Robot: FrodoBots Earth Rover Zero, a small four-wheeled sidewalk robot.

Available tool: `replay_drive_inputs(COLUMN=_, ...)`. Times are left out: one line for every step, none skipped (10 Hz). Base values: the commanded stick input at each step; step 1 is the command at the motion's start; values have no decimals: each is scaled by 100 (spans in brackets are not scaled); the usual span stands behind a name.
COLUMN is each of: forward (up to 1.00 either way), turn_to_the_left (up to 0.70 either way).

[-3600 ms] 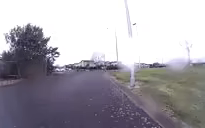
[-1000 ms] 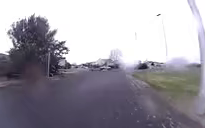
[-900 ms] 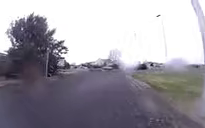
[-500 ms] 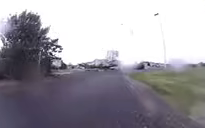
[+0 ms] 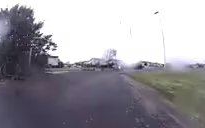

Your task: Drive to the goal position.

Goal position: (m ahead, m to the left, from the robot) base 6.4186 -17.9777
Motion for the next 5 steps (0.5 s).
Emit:
replay_drive_inputs(forward=100, turn_to_the_left=0)
replay_drive_inputs(forward=100, turn_to_the_left=0)
replay_drive_inputs(forward=100, turn_to_the_left=0)
replay_drive_inputs(forward=100, turn_to_the_left=0)
replay_drive_inputs(forward=100, turn_to_the_left=0)
